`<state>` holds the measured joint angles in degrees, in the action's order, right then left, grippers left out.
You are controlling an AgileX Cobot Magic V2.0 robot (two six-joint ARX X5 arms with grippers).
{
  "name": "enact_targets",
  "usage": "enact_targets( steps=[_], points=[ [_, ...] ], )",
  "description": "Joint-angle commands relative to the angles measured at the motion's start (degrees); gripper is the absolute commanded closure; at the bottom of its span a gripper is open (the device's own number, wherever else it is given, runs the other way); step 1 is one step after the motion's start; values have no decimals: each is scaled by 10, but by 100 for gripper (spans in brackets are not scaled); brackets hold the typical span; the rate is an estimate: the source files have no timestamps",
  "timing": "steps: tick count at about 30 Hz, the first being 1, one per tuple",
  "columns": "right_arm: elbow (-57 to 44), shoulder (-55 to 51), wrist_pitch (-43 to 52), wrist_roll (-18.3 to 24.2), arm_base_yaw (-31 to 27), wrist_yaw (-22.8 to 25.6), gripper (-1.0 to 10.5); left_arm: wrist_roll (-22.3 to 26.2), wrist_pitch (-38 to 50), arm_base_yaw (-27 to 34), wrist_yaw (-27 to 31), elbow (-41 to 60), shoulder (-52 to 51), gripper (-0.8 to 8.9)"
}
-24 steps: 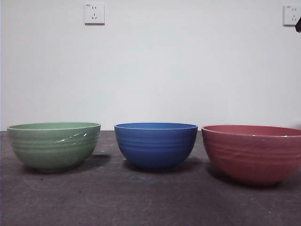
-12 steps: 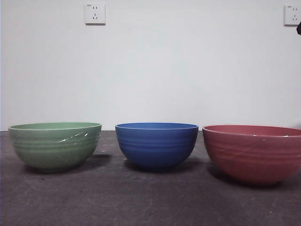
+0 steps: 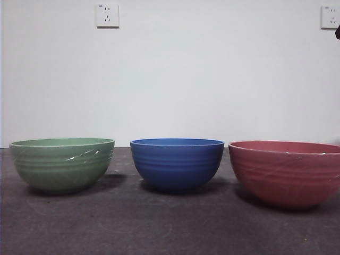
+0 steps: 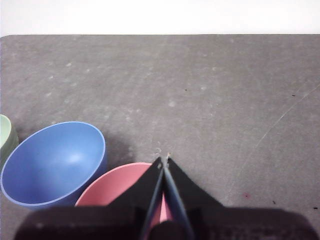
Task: Pick up the green bowl on the top,put the green bowl on the left,pick up the red bowl in the middle,put the red bowl on the right
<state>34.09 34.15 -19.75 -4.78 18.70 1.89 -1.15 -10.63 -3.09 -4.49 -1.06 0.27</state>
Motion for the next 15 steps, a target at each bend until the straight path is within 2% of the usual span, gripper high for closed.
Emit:
enact_targets(
  steps=[1, 5, 7, 10, 11, 15],
  points=[
    [-3, 0, 2, -7, 0, 0, 942, -4, 3, 2, 0, 7, -1, 817],
    [-3, -1, -1, -4, 0, 0, 942, -4, 3, 2, 0, 7, -1, 817],
    [-3, -18, -17, 39, 0, 1, 942, -4, 3, 2, 0, 7, -1, 817],
    [-14, -78, -61, 61, -24, 14, 942, -4, 3, 2, 0, 7, -1, 817],
    [-23, -99, -64, 65, -35, 7, 942, -4, 3, 2, 0, 7, -1, 817],
    [-101, -201, -42, 69, -92, -70, 942, -4, 3, 2, 0, 7, -1, 817]
  ],
)
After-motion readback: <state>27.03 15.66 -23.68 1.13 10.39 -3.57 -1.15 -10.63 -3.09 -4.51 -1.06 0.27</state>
